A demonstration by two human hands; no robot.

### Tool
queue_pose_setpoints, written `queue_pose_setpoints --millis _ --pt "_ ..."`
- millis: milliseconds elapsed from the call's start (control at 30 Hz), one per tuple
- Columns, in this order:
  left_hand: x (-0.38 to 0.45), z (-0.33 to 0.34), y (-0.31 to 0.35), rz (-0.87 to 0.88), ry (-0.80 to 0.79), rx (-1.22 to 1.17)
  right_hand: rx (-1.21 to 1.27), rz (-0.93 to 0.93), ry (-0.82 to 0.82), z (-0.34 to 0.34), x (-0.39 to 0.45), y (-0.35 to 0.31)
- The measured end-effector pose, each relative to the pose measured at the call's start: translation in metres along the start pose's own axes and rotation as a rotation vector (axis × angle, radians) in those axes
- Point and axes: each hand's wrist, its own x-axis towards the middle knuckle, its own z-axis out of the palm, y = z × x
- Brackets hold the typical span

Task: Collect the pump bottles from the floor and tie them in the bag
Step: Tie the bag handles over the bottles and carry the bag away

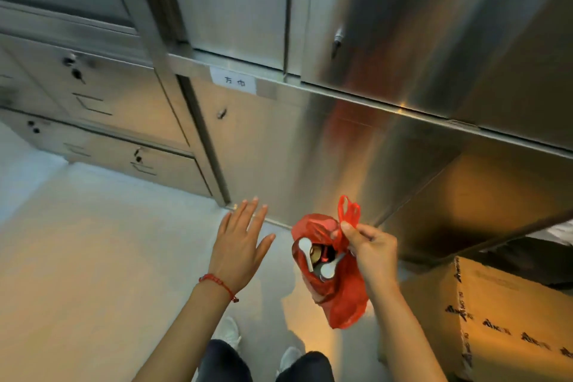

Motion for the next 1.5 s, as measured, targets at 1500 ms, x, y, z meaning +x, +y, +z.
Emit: queue_pose_setpoints --millis 1500 --pt "-0.052 -0.150 -0.641 -1.088 0.186 -0.070 -0.360 0.139 -1.022 0.799 0.011 -0.022"
